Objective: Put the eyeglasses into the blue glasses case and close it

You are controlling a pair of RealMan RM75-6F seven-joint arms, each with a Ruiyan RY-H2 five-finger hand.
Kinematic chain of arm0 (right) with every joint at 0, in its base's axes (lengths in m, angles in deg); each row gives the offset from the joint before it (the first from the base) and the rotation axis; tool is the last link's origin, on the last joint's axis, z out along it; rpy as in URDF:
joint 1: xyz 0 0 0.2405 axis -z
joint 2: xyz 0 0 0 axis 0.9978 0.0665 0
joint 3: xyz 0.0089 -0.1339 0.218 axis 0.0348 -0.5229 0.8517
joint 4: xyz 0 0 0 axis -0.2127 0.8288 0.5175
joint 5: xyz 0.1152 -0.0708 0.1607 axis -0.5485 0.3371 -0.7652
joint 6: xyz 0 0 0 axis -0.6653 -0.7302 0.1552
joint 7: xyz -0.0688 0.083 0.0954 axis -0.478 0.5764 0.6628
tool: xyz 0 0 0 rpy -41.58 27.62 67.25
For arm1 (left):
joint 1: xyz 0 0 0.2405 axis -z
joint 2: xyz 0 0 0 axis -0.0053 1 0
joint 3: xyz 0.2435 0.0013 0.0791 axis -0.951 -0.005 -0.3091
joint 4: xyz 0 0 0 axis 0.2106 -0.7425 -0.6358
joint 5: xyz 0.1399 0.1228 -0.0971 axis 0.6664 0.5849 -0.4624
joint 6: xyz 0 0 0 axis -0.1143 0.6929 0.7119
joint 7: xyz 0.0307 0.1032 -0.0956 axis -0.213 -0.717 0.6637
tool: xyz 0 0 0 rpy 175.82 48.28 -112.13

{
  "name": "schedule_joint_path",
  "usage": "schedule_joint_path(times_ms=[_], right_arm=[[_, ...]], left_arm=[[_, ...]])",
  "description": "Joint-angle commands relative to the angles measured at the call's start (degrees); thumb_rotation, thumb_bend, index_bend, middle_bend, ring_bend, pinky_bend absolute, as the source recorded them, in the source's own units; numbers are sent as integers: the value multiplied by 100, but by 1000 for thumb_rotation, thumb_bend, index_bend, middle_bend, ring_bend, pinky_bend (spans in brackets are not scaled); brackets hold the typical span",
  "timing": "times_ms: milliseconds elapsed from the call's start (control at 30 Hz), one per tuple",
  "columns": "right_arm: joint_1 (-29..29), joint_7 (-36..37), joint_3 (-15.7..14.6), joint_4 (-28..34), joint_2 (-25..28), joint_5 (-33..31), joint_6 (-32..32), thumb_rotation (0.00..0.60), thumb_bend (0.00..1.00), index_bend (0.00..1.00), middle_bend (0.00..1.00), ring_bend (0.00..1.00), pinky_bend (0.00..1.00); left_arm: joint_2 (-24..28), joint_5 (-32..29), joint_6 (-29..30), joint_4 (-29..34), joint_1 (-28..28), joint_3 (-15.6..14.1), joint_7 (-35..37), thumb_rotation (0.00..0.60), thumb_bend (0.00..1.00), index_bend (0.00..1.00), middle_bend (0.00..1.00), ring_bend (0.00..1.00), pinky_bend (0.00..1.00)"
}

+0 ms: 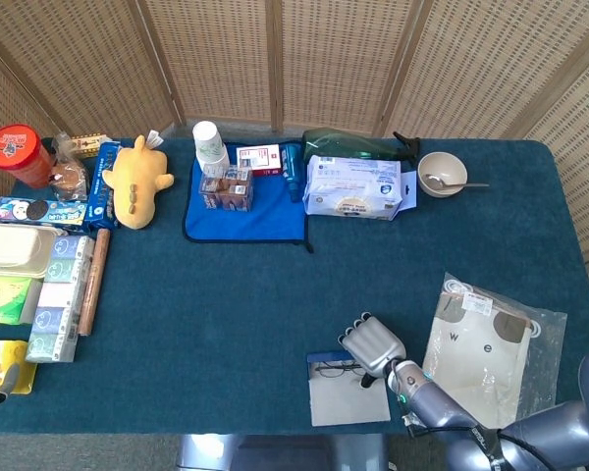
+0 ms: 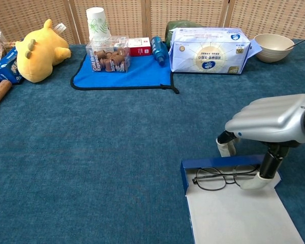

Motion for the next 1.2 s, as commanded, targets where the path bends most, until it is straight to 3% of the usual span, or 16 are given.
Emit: schedule_joint_path(times_ms=[33,600,833,1200], right_arm=[[50,6,-30,58,33,52,21,295,235,334,343,278,225],[297,160,-46,201,91,602,-96,293,236,333,343,281,225],[230,118,95,176,-7,597,-225,292,235,333,344,281,225],[300,-2,-15,323,-37,602,-139,295,236,333,344,282,226]], left_arm=[[-3,7,-1,4,3,-3,-2,600,295,181,95,0,0],[-9,14,54,24,-48,-46,-28,600,294,181,94,0,0],[8,3,114,0,-95,-56,14,600,295,181,94,0,0],[-18,13,99,-74,-94,-64,86,600,295,181,94,0,0]])
